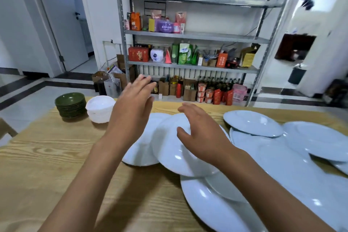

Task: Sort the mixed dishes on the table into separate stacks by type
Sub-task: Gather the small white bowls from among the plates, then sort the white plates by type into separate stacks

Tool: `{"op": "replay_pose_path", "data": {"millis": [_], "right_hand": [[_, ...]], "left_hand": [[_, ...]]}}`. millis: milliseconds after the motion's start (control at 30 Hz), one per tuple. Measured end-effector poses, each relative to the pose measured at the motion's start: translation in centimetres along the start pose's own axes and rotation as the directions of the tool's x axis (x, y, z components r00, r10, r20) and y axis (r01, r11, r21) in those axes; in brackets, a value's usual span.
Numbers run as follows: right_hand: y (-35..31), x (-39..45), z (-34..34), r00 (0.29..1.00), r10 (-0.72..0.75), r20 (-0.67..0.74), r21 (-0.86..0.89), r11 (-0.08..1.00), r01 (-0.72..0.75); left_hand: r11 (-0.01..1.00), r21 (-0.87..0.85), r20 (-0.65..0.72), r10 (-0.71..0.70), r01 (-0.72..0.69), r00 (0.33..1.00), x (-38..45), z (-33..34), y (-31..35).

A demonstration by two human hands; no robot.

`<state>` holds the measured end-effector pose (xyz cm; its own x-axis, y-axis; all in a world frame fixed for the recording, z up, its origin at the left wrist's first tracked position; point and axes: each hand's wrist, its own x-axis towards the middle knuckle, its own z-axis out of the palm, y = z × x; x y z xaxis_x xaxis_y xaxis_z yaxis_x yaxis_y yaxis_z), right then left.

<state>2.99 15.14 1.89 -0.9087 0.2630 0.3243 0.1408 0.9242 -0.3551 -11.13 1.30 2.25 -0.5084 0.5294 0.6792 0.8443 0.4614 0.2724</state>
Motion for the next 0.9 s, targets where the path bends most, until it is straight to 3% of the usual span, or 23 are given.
{"op": "replay_pose_path", "data": {"millis": [233, 500, 600, 767, 900], "right_hand": [[5.5, -6.2, -4.9, 0.969, 0.168, -0.179, 0.076, 0.985, -0.157], [10.7, -15.9, -7.7, 0.87, 0.397, -0.291, 0.242, 0.911, -0.335], [11.3, -19.8, -8.3, 0.775, 0.531, -0.344, 0.408, 0.828, -0.386], [11.0, -25.0, -7.1, 0.524, 0.755, -0.395, 0.639, 0.635, -0.434], [10.1, -27.1, -5.9, 0.379, 0.909, -0.172, 0.841, 0.336, -0.425]], "left_hand": [[0.959, -0.105, 0.184, 0.28, -0.265, 0.942, -2.7, 2.6, 9.8], [0.859, -0.294, 0.197, 0.483, -0.418, 0.853, -7.4, 4.4, 19.3], [0.833, -0.362, 0.177, 0.503, -0.42, 0.846, -8.9, 5.2, 21.4], [0.808, -0.409, 0.161, 0.521, -0.424, 0.838, -11.5, 6.6, 21.9], [0.787, -0.371, 0.154, 0.575, -0.493, 0.803, -12.7, 7.5, 21.5]]}}
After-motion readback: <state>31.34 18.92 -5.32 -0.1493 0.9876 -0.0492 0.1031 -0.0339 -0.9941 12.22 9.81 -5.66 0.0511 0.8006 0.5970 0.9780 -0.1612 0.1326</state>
